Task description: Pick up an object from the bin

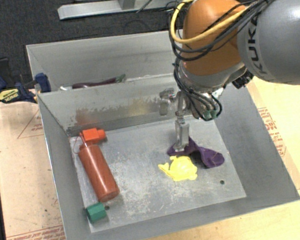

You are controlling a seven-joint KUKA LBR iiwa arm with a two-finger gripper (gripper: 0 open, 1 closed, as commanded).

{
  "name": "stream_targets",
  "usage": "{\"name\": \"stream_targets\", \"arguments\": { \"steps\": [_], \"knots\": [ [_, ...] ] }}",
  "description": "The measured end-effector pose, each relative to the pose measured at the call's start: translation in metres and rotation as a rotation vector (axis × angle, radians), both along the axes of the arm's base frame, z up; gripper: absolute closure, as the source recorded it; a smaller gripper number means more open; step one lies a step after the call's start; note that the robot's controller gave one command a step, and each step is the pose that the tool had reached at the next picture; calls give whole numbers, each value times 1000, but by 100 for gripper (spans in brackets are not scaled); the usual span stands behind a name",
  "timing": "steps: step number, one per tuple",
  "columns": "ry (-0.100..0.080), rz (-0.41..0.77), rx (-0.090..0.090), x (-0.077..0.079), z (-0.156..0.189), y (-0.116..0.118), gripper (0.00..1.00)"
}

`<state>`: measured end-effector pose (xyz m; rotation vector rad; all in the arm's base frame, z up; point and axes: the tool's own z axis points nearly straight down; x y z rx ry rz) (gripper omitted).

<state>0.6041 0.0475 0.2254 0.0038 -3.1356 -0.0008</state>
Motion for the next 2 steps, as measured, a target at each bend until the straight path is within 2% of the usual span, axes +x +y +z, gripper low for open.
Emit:
{"name": "stream_targets", "arguments": {
  "steps": [1,2],
  "knots": [
    [-7,-1,1,1,5,0,0],
    [-11,42,2,-11,-22,-22,0]
  ]
}}
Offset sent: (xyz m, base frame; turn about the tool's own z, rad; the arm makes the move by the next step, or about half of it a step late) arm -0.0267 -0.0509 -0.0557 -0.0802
